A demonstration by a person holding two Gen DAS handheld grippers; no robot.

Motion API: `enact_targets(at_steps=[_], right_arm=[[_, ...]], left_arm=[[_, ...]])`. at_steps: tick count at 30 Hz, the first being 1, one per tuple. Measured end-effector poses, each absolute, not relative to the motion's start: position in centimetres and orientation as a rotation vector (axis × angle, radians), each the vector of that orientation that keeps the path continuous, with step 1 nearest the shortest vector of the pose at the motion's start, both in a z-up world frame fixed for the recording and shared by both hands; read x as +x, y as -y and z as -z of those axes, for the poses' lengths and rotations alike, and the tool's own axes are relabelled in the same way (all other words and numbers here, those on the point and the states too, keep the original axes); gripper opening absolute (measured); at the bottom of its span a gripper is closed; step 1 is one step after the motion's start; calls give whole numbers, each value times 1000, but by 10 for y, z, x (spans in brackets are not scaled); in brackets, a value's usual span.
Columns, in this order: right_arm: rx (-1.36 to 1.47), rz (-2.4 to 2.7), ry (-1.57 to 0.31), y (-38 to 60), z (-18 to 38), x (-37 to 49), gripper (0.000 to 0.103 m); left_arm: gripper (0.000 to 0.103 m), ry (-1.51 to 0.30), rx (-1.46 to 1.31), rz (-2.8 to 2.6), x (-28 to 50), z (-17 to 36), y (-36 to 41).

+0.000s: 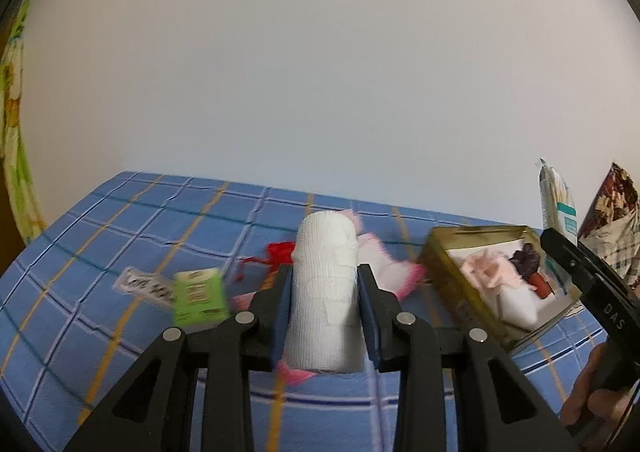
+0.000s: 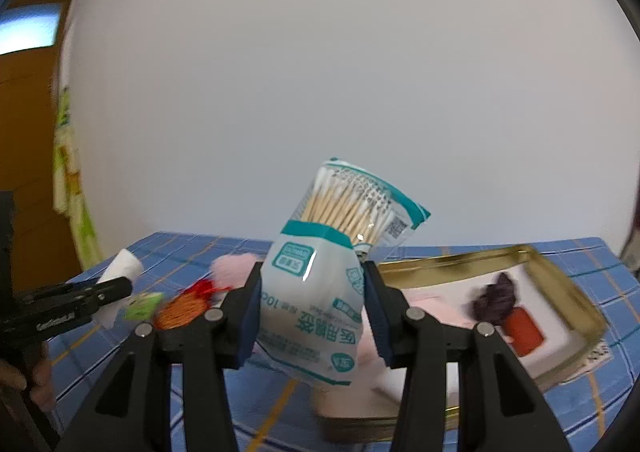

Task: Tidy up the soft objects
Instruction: 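Carry the bandage roll and swab bag over the gold tin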

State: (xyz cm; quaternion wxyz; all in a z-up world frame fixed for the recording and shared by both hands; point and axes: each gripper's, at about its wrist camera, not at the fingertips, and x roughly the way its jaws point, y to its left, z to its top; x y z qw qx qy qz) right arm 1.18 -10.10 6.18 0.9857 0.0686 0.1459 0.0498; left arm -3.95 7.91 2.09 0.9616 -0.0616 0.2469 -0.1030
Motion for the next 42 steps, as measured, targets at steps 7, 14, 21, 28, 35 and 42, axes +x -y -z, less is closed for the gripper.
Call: enact_targets(at_steps=[7, 14, 21, 28, 35, 42], right_arm=[[183, -17, -280, 131, -64, 14, 47], [171, 53, -281, 163, -63, 12, 47], [128, 101, -288, 183, -59, 18, 47], [68, 168, -287, 203, -58, 15, 47], [71, 218, -297, 229, -56, 17, 48], [55, 259, -315, 242, -53, 20, 47]], left_arm=[[34, -482, -104, 260, -31, -28, -40], [34, -474, -94, 300, -24, -32, -9], [34, -479, -87, 336, -15, -31, 26], [34, -489, -64, 367, -9, -28, 62], [34, -507, -31, 399, -6, -25, 97], [34, -511, 4, 411, -3, -23, 124]])
